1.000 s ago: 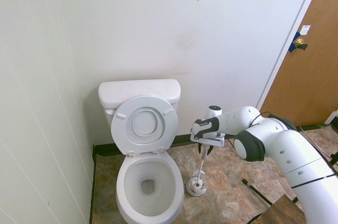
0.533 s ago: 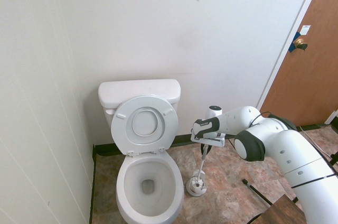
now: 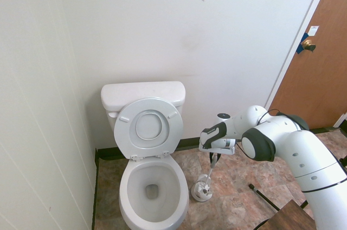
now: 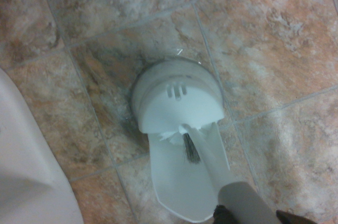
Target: Clean the toilet
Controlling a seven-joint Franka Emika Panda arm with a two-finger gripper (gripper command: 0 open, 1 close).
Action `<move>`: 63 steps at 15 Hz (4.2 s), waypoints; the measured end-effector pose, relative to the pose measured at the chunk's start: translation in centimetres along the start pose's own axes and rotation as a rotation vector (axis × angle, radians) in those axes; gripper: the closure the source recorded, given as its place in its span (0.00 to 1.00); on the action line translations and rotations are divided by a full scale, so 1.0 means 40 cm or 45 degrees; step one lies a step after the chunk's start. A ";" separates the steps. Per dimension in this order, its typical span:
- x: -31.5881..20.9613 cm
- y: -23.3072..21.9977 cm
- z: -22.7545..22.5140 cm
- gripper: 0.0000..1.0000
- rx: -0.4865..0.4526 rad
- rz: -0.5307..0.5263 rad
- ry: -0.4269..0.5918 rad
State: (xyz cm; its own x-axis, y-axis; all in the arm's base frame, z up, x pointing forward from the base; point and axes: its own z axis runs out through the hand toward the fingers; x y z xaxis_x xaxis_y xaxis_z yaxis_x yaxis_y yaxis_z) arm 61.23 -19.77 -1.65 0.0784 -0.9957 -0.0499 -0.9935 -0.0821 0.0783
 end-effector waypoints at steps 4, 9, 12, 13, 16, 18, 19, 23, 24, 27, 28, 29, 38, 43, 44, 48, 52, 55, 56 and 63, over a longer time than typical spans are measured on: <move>-0.035 0.063 -0.064 1.00 0.024 -0.062 0.010; -0.057 0.141 -0.298 1.00 0.088 -0.096 0.018; -0.081 0.188 -0.462 1.00 0.153 -0.107 0.039; -0.092 0.197 -0.524 1.00 0.168 -0.119 0.043; -0.134 0.220 -0.718 1.00 0.218 -0.133 0.050; -0.180 0.232 -0.819 1.00 0.249 -0.143 0.060; -0.214 0.234 -0.858 1.00 0.259 -0.158 0.060; -0.405 0.210 -0.919 1.00 0.293 -0.263 0.035; -0.451 0.208 -0.926 1.00 0.300 -0.293 0.031; -0.563 0.208 -0.936 1.00 0.307 -0.360 0.018; -0.595 0.210 -0.926 1.00 0.299 -0.381 0.009; -0.627 0.209 -0.913 1.00 0.290 -0.401 -0.001; -0.734 0.044 -0.576 1.00 0.352 -0.367 0.003; -0.779 -0.079 -0.498 1.00 0.366 -0.312 0.042; -0.800 -0.097 -0.498 1.00 0.370 -0.308 0.047; -0.889 -0.163 -0.476 1.00 0.360 -0.290 0.059; -0.954 -0.187 -0.454 1.00 0.364 -0.308 0.055; -0.980 -0.177 -0.442 1.00 0.354 -0.324 0.048; -0.983 -0.171 -0.437 1.00 0.345 -0.326 0.045; -1.015 0.029 -0.371 1.00 0.220 -0.466 0.007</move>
State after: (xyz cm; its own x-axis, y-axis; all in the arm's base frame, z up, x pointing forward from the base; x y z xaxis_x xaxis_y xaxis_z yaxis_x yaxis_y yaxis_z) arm 58.10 19.92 15.25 0.4292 -0.9024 -0.0385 -0.8992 -0.4229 -0.1120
